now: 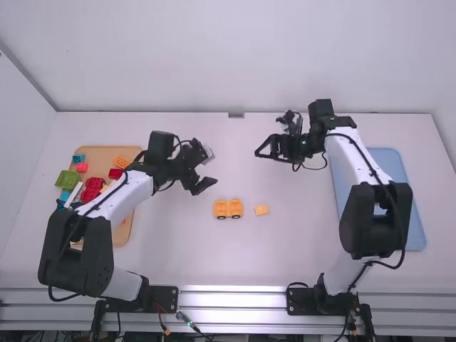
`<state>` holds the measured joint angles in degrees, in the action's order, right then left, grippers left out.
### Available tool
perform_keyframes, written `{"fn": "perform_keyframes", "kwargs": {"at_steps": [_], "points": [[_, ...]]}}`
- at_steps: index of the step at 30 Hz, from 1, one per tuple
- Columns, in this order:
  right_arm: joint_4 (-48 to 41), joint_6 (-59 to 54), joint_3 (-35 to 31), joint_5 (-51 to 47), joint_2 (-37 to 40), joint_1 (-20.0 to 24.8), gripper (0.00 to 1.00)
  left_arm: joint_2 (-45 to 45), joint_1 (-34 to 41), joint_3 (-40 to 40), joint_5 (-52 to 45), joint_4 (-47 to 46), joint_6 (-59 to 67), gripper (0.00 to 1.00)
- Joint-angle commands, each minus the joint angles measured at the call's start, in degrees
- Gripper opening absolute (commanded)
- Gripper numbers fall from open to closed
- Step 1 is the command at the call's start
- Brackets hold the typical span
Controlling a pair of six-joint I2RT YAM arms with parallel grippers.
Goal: Assemble lego blocks to make yellow taxi
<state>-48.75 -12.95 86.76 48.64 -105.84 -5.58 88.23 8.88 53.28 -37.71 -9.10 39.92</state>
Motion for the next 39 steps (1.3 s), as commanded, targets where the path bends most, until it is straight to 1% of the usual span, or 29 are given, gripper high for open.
{"fn": "perform_keyframes", "kwargs": {"at_steps": [1, 2, 3, 4, 6, 7, 9, 11, 13, 14, 16, 18, 19, 20, 21, 23, 25, 26, 29, 31, 33, 35, 36, 37, 39], "points": [[-0.5, -28.9, 2.6, -1.2, 0.3, -1.1, 0.8, -1.3, 0.1, -0.4, -11.2, -1.0, 7.6, 0.99], [-0.8, -33.7, 2.5, -1.1, 0.3, -1.3, 0.79, -1.3, 0.1, -0.4, -11.4, -1.1, 7.7, 0.99], [-1.6, -40.2, 2.5, -1.0, 0.3, -1.6, 0.81, -1.3, 0.1, -0.4, -11.3, -1.2, 7.7, 0.99], [-3.2, -51.8, 2.5, -1.6, 0.3, -1.9, 0.99, -1.3, 0.1, -0.4, -10.0, -1.0, 7.7, 0.99], [-4.5, -60.8, 2.5, -3.6, 0.3, -2.1, 0.99, -1.3, 0.1, -0.4, -7.9, -0.8, 7.7, 0.99], [-5.5, -68.8, 2.5, -6.5, 0.2, -2.4, 0.99, -1.3, 0.1, -0.5, -4.7, 0.1, 7.6, 0.99], [-6.0, -74.6, 2.5, -9.5, 0.3, -2.7, 0.99, -1.3, 0.1, -0.5, -2.0, -0.1, 5.5, 0.99], [-5.8, -77.3, 2.5, -9.5, 0.3, -3.2, 0.99, -1.3, 0.1, -0.5, -1.2, -0.2, 3.3, 0.99], [-6.2, -78.9, 2.5, -10.3, 0.2, -4.4, 0.98, -1.3, 0.1, -0.5, -4.1, -0.7, 2.3, 0.99], [-6.2, -79.1, 2.5, -10.7, 0.2, -4.5, 0.99, -1.3, 0.1, -0.5, -4.5, -0.9, 2.6, 0.99], [-6.3, -78.4, 2.5, -15.8, 0.2, -6.1, 0.99, -1.3, 0.1, -0.9, -10.6, -4.2, 14.4, 0.99], [-7.7, -77.9, 2.5, -16.2, 0.2, -6.5, 0.99, -1.3, 0.1, -1.8, -13.8, -5.6, 22.1, 0.99], [-10.0, -78.9, 2.5, -14.7, 0.2, -6.4, 0.99, -1.3, 0.1, -3.0, -16.2, -5.9, 27.4, 0.99], [-10.4, -79.1, 2.5, -14.3, 0.2, -6.3, 0.99, -1.3, 0.1, -3.2, -16.5, -5.9, 27.9, 0.99], [-13.7, -82.4, 2.4, -10.6, 0.2, -5.4, 0.99, -1.3, 0.1, -4.6, -18.5, -5.1, 30.7, 0.99], [-17.0, -86.8, 1.9, -5.7, 0.2, -3.6, 0.99, -1.3, 0.1, -6.4, -20.1, -3.2, 30.8, 0.99], [-19.3, -93.5, -0.4, 1.2, 0.2, -0.2, 0.99, -1.1, 0.1, -9.0, -20.2, 1.2, 28.2, 0.99], [-19.2, -93.7, -0.6, 1.6, 0.2, 0.0, 0.99, -1.0, 0.1, -9.2, -20.2, 1.5, 28.0, 0.99], [-14.8, -95.7, -5.7, 7.1, 0.2, 3.5, 0.99, 0.0, 0.1, -11.7, -21.0, 7.9, 23.5, 0.99], [-10.8, -95.2, -9.0, 9.0, 0.2, 4.5, 0.99, 0.8, 0.1, -12.4, -22.0, 10.3, 22.0, 0.99], [-5.1, -93.5, -13.7, 11.3, 0.2, 4.9, 0.99, 2.0, 0.1, -12.6, -22.6, 11.3, 21.5, 0.99], [-2.1, -93.4, -16.5, 12.0, 0.2, 4.9, 0.99, 3.2, 0.1, -12.7, -23.5, 12.5, 20.8, 0.99], [-0.1, -94.5, -18.7, 12.9, 0.2, 4.9, 0.99, 4.4, 0.1, -12.7, -24.5, 13.3, 20.8, 0.99], [-0.1, -94.5, -18.7, 12.9, 0.2, 4.9, 0.99, 4.4, 0.1, -12.7, -24.5, 13.3, 20.8, 0.99], [3.2, -98.3, -22.2, 15.6, 0.2, 4.7, 0.99, 6.6, 0.1, -12.7, -25.4, 14.8, 21.2, 0.99]]}}
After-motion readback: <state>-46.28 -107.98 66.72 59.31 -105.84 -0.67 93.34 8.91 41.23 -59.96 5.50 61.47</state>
